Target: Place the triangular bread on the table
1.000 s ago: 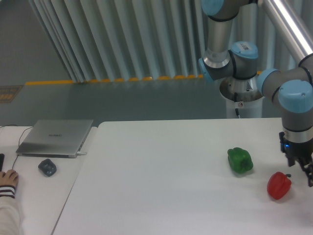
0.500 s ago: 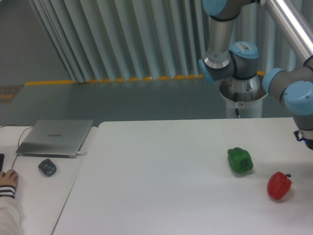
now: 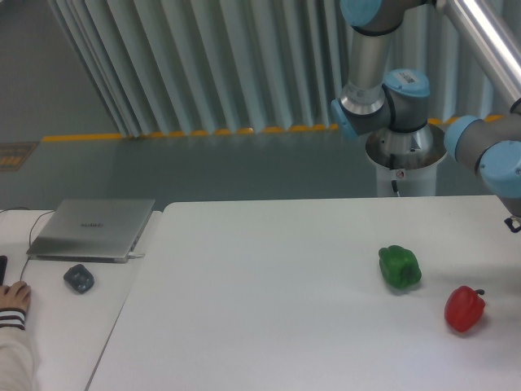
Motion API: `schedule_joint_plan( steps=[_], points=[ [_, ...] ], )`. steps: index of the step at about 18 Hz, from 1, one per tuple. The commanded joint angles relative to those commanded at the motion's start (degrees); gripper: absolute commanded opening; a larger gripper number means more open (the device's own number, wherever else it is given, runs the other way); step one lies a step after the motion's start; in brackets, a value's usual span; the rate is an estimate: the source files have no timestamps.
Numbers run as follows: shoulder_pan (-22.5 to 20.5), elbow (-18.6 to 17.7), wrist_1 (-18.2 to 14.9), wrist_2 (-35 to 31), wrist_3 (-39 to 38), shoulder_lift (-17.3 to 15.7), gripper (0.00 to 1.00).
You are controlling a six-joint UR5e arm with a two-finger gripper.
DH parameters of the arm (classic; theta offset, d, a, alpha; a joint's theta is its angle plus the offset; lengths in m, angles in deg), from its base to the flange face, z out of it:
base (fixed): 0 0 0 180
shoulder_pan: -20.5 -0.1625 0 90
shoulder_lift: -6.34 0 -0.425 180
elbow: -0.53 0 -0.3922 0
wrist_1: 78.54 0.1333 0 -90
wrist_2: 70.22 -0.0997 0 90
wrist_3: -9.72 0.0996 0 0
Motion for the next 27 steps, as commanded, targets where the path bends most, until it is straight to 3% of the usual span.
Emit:
schedule_joint_plan(
  steps=[18, 21, 23, 25, 27],
  points=[
    [-4.3, 0.3, 0.5, -0.3, 4.1, 0.9, 1.0],
    [-4.2, 0.7, 0.4, -0.4, 4.1, 1.1, 0.8],
    [-4.2, 1.1, 0.1, -0.4, 4.2, 1.1, 0.59],
    [-4.2, 1.2, 0.0, -0.4, 4.4, 1.0, 0.56],
    [-4.0, 2.2, -0.8, -1.4, 5.1, 0.9, 0.46]
  ],
)
